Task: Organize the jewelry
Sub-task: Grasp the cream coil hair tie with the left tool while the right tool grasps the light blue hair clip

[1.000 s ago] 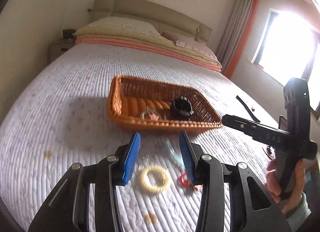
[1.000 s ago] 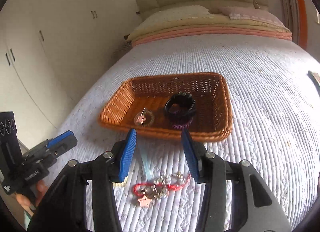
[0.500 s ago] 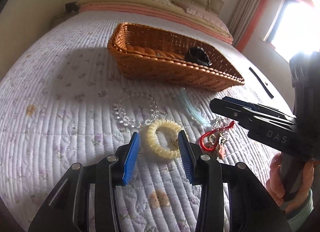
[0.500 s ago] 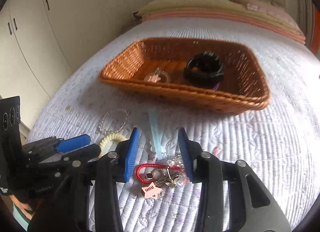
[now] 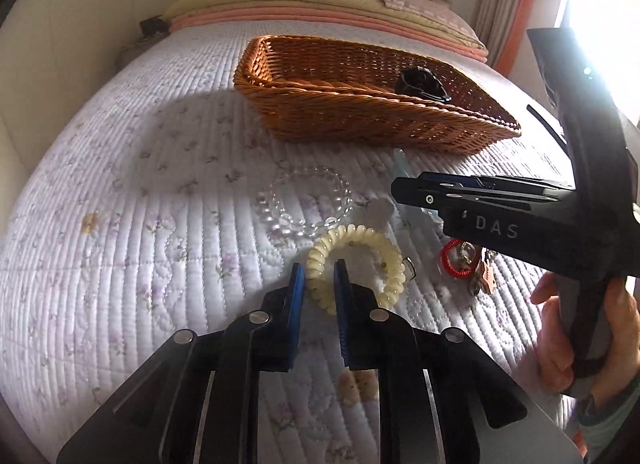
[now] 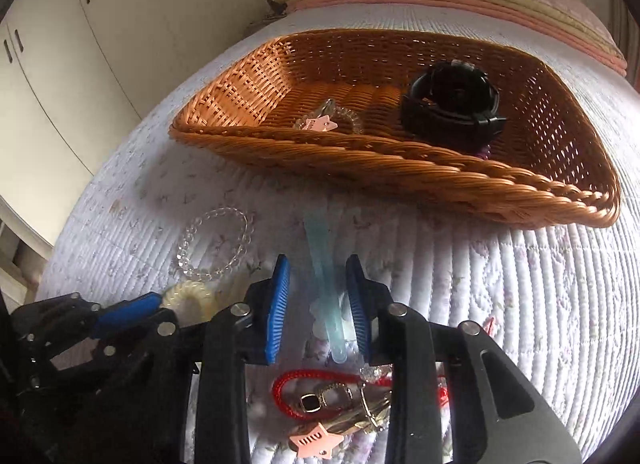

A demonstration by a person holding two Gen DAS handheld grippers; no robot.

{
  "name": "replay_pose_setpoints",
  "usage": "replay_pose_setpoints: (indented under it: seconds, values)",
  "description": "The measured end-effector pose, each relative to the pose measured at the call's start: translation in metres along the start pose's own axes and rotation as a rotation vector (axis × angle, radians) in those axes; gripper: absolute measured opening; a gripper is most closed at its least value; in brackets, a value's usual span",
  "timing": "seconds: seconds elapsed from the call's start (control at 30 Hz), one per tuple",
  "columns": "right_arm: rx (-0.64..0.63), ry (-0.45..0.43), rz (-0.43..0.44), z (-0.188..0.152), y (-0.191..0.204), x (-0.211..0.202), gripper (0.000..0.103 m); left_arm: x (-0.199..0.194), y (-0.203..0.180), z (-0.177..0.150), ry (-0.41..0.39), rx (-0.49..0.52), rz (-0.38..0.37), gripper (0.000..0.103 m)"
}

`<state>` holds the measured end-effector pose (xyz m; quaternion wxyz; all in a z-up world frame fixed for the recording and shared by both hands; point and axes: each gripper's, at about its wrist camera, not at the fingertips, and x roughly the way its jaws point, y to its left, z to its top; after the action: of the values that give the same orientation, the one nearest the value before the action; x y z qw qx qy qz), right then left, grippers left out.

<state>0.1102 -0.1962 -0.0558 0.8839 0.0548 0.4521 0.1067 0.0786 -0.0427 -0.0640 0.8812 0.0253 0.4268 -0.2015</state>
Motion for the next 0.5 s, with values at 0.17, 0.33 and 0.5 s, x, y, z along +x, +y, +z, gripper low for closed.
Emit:
replay_pose_setpoints:
  seconds: [0.17,0.33,0.5]
  values:
    - [-0.018,-0.008,-0.029,-0.003,0.002,-0.002,0.009,0.002,-0.004,0.000,0.004,0.014,0.013,0.017]
    - [-0.032,-0.017,-0.023,-0.008,0.003,-0.008,0.008,0.002,-0.018,-0.004,-0.001,0.077,0.079,0.011]
    - [-0.032,-0.035,-0.005,-0.023,0.000,-0.026,0.008,-0.009,-0.017,-0.009,-0.026,0.064,0.060,0.009]
